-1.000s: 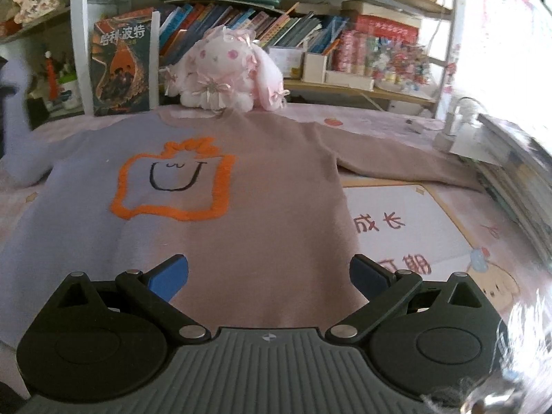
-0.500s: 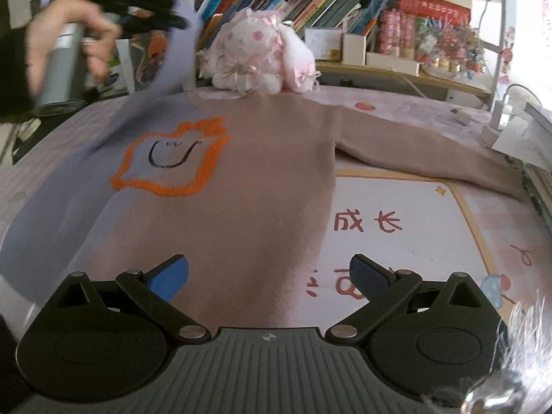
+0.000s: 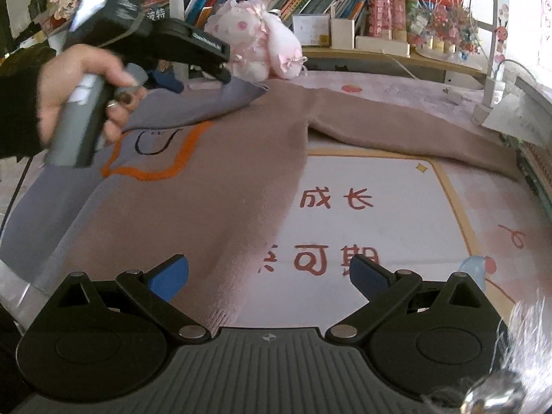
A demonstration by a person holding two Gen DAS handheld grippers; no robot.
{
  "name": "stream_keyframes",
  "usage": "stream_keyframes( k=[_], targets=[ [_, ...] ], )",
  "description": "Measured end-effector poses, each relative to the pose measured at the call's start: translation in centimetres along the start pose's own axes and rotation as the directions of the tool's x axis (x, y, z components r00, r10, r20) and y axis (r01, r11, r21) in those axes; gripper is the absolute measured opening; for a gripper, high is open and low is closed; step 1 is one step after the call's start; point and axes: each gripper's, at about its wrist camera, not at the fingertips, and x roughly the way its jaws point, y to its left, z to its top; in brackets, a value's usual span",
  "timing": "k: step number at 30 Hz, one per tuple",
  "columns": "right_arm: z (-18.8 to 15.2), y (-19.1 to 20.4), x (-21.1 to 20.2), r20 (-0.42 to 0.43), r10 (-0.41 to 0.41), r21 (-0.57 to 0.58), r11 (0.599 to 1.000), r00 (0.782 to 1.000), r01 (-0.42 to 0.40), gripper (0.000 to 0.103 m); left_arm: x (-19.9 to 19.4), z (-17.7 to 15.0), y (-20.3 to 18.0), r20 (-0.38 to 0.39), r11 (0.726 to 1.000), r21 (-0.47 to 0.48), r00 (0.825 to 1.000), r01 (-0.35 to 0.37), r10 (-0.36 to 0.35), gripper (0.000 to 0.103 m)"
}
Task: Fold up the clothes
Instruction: 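Lift the sleeve with the left gripper and fold it across the sweater body, then lower the sleeve onto the sweater front and open the left gripper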
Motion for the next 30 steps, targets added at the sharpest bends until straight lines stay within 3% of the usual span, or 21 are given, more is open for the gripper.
stream_keyframes(
  k=[2,6,12,15,17,19,23,25,26,27,28,29,30],
  targets=[
    [-0.1,-0.3,0.0,-0.005,0.009,0.005,1.000,1.000,-0.009,0.101,-2.1,-1.0,0.0,0.025,0.996,0.086,1.000,-0.016,0.014,0.076],
    [-0.1,0.1,0.5,-0.017,0.038,-0.007,0.999,0.999,-0.038,0.100,-6.2,-4.2,1.9,0.053,0.959,0.222,0.984,-0.177,0.169,0.076],
    [0.1,1.4,1.1,-0.043,0.045,-0.027,0.999,0.998,-0.046,0.099,-10.8,-9.0,8.2,0.012,0.890,0.220,0.913,-0.400,0.408,0.076],
    [0.2,1.7,1.5,-0.054,0.021,-0.019,1.000,0.998,-0.022,0.098,-11.3,-10.3,11.5,-0.055,0.879,0.152,0.884,-0.452,0.464,0.076],
    [0.3,1.9,1.5,-0.059,0.001,-0.007,1.000,0.998,-0.001,0.096,-11.4,-10.7,13.2,-0.099,0.892,0.070,0.887,-0.447,0.452,0.076],
    [0.3,2.0,1.5,-0.061,-0.021,0.010,1.000,0.998,0.021,0.088,-11.6,-11.1,14.9,-0.140,0.898,-0.015,0.890,-0.440,0.433,0.076],
    [0.5,2.3,1.4,-0.066,-0.074,0.031,0.997,0.995,0.077,0.072,-11.8,-11.9,17.1,-0.163,0.920,-0.172,0.931,-0.352,0.326,0.073],
    [0.5,2.7,1.3,-0.069,-0.103,0.034,0.994,0.992,0.105,0.050,-11.6,-12.2,17.5,-0.172,0.930,-0.188,0.943,-0.316,0.285,0.051],
    [0.5,2.8,1.3,-0.070,-0.113,0.038,0.993,0.991,0.116,0.045,-11.5,-12.4,17.6,-0.175,0.934,-0.196,0.948,-0.297,0.265,0.038],
    [0.5,3.0,1.2,-0.071,-0.122,0.042,0.991,0.990,0.125,0.038,-11.4,-12.6,17.7,-0.177,0.938,-0.206,0.953,-0.279,0.245,0.033],
    [0.5,3.2,1.2,-0.072,-0.127,0.044,0.991,0.989,0.130,0.032,-11.4,-12.8,17.8,-0.171,0.942,-0.219,0.960,-0.255,0.220,0.016],
    [0.5,3.4,1.1,-0.073,-0.131,0.046,0.990,0.989,0.135,0.029,-11.4,-12.8,17.9,-0.169,0.946,-0.226,0.966,-0.231,0.196,0.005],
    [0.5,3.7,1.1,-0.074,-0.133,0.050,0.989,0.988,0.137,0.022,-11.4,-12.8,18.0,-0.167,0.950,-0.232,0.971,-0.207,0.171,0.005]
  ],
)
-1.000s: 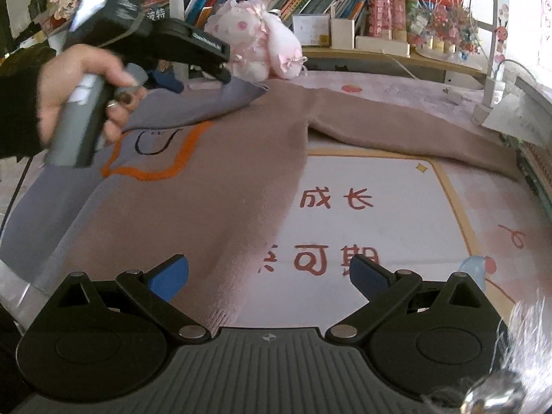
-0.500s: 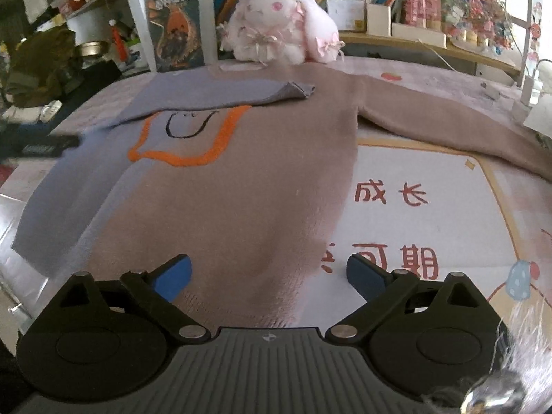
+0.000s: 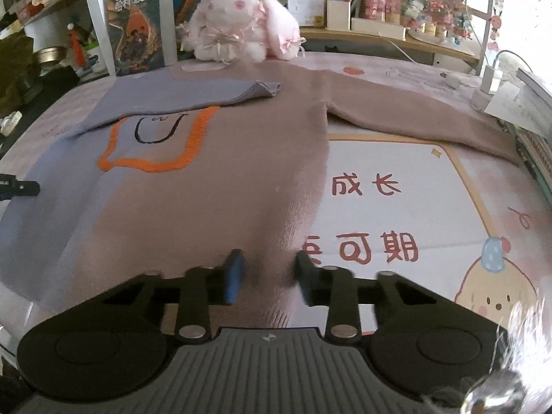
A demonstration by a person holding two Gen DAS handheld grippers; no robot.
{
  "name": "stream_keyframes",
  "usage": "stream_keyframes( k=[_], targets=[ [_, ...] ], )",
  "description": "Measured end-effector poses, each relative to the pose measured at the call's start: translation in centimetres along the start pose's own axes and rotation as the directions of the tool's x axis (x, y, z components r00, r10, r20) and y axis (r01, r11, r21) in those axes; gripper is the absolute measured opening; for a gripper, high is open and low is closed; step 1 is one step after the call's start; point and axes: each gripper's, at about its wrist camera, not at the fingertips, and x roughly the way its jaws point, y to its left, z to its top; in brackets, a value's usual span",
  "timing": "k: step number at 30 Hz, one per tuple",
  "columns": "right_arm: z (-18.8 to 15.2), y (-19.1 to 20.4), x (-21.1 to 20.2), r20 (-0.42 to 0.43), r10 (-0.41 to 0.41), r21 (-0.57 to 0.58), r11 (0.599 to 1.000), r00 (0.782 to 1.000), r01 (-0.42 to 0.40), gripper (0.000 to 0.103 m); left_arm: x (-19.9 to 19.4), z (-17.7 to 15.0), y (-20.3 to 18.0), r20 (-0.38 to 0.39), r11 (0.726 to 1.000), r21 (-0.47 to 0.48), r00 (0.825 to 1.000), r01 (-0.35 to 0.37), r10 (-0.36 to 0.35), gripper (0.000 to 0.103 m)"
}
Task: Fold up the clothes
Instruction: 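Lower the sleeve onto the sweater front and open the left gripper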
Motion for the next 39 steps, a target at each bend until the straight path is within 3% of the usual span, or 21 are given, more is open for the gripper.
stream_keyframes(
  k=[1,4,17,33,36,39],
  targets=[
    [0.0,0.2,0.0,-0.001,-0.002,0.004,1.000,1.000,0.002,0.016,-0.1,0.1,0.2,0.003,1.000,-0.007,1.000,0.010,-0.010,0.004],
    [0.3,1.0,0.2,-0.003,-0.021,0.008,1.000,1.000,0.021,0.013,-0.3,0.5,1.3,0.016,0.999,-0.030,1.000,0.026,-0.025,0.004],
    [1.3,5.3,1.6,-0.006,0.004,0.000,1.000,1.000,-0.004,0.013,0.1,2.4,5.6,0.035,0.999,-0.047,0.999,0.012,-0.011,0.004],
    [0.6,6.8,0.9,0.010,-0.061,0.051,0.997,0.998,0.061,0.013,-0.2,1.9,7.7,0.015,0.997,-0.036,0.997,0.073,-0.072,0.005],
    [0.6,6.8,0.5,0.017,-0.077,0.075,0.994,0.997,0.076,0.016,0.1,1.8,7.8,-0.005,0.999,-0.016,0.999,0.035,-0.035,0.016],
    [0.6,6.9,0.2,0.024,-0.093,0.100,0.991,0.995,0.091,0.027,-0.2,1.8,7.8,0.012,1.000,0.006,1.000,0.009,-0.009,0.028]
  ],
)
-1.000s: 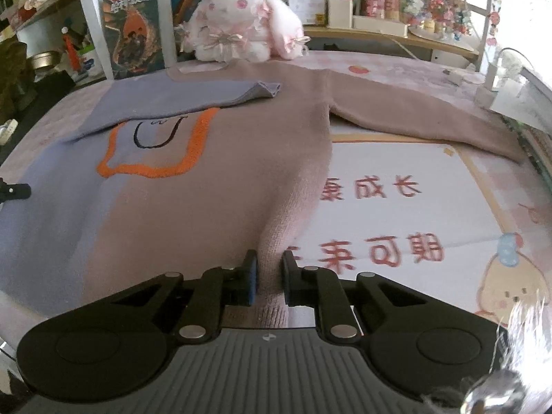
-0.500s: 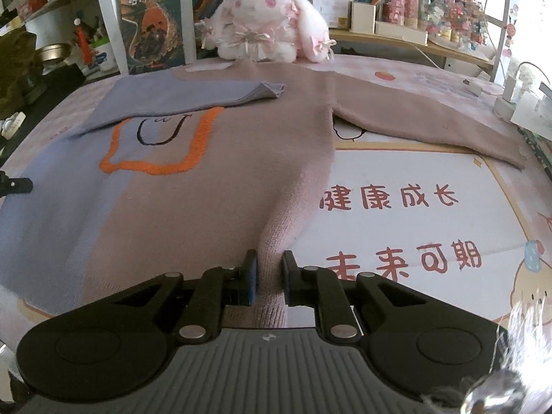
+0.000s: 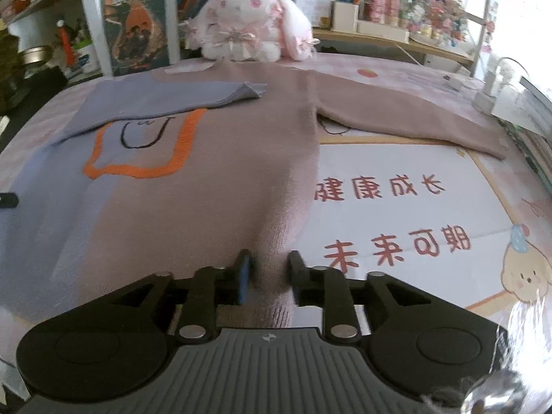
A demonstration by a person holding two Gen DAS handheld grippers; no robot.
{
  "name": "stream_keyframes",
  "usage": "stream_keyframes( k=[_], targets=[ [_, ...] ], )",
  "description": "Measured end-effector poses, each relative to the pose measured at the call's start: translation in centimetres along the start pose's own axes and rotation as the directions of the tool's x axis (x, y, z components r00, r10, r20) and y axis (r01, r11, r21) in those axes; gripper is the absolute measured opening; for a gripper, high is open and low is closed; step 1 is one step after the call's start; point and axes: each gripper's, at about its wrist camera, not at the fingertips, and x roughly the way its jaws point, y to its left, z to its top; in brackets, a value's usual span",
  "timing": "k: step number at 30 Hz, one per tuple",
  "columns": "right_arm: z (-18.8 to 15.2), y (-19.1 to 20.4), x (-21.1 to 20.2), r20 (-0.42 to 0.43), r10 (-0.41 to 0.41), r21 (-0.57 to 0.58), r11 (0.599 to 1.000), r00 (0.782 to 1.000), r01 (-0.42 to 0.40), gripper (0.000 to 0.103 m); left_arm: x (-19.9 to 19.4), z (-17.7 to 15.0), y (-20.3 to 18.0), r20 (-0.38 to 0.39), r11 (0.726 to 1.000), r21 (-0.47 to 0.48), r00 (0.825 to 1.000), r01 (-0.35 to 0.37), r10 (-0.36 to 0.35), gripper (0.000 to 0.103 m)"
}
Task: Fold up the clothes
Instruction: 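Lower the sleeve onto the sweater front and open the left gripper, then move the right gripper to the beige sleeve cuff and grasp it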
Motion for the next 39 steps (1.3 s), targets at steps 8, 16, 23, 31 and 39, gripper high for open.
stream_keyframes(
  k=[8,16,23,31,39],
  targets=[
    [-0.2,0.1,-1.5,0.035,-0.037,0.073,0.997,0.999,0.034,0.065,-4.8,-0.7,-1.3,0.147,0.997,0.063,0.988,-0.052,0.042,0.076],
    [-1.5,0.6,-3.6,0.060,-0.098,0.097,0.991,0.993,0.092,0.075,-6.3,-3.3,-4.0,0.148,0.990,0.140,0.989,-0.021,0.000,0.083],
    [-2.4,-0.7,-4.4,0.037,-0.152,0.114,0.982,0.988,0.147,0.079,-5.3,-3.5,-5.1,0.130,0.987,0.158,0.991,0.009,-0.029,0.086],
    [-0.3,-5.5,-3.3,0.058,-0.171,0.185,0.970,0.984,0.158,0.083,-4.5,-3.5,-7.2,0.118,0.992,0.126,0.993,-0.012,-0.003,0.087],
    [3.3,-11.7,-0.9,0.089,-0.168,0.214,0.966,0.982,0.146,0.083,-3.7,-3.1,-11.0,0.125,0.991,0.064,0.987,-0.114,0.105,0.087]
  ],
)
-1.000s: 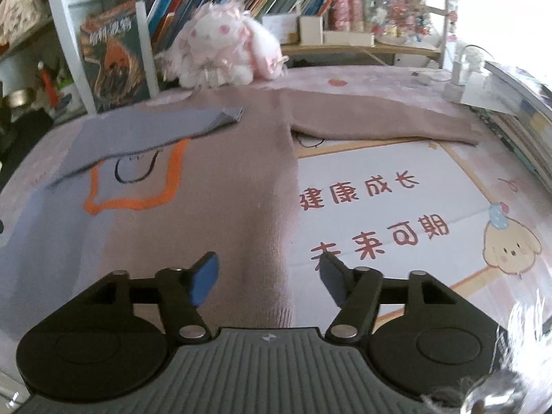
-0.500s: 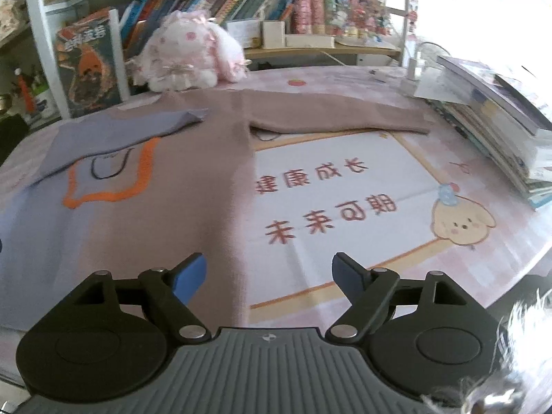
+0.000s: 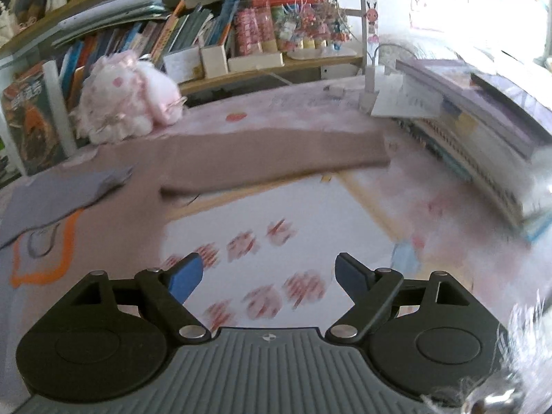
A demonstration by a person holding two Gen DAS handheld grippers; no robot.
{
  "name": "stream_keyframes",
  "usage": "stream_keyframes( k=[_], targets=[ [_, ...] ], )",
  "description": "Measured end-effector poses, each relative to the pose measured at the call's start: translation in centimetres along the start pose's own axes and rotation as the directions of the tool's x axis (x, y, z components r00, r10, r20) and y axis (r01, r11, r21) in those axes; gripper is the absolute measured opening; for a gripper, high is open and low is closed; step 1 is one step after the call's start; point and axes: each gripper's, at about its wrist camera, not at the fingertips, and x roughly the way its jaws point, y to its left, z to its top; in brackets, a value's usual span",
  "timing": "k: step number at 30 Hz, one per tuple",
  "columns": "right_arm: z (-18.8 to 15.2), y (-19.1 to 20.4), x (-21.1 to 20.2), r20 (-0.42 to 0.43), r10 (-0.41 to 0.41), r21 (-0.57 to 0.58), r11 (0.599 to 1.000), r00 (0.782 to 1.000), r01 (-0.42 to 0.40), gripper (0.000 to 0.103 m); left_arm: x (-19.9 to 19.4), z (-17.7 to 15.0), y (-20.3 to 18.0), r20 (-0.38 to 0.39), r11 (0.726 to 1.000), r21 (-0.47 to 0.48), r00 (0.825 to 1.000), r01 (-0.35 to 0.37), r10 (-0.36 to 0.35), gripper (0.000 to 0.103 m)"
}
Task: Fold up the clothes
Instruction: 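Move the right gripper to the beige sleeve cuff and grasp it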
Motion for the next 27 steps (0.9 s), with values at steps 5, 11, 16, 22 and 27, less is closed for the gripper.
stream_keyframes(
  k=[5,11,16,22,27],
  targets=[
    [3.2,-3.9,3.4,-0.017,0.037,-0.001,0.999,0.999,-0.037,0.083,-0.3,0.2,-4.2,-0.013,0.997,-0.031,0.997,-0.072,0.072,0.087],
    [6.5,-8.0,7.6,-0.062,0.096,0.001,0.995,0.993,-0.096,0.083,-0.8,-0.9,-9.5,-0.043,0.992,-0.024,0.992,-0.120,0.119,0.087],
    [8.2,-9.4,9.8,-0.072,0.119,-0.045,0.991,0.990,-0.123,0.082,-1.3,-1.8,-12.1,-0.081,0.991,-0.045,0.989,-0.128,0.124,0.087],
    [9.1,-11.2,12.0,-0.112,0.154,0.020,0.988,0.982,-0.153,0.080,-1.8,-2.1,-13.7,-0.098,0.988,-0.055,0.985,-0.147,0.142,0.087],
    [9.5,-11.5,13.0,-0.073,0.246,0.079,0.968,0.967,-0.240,0.073,-2.2,-2.2,-15.0,-0.115,0.985,-0.056,0.981,-0.165,0.158,0.087]
  ],
)
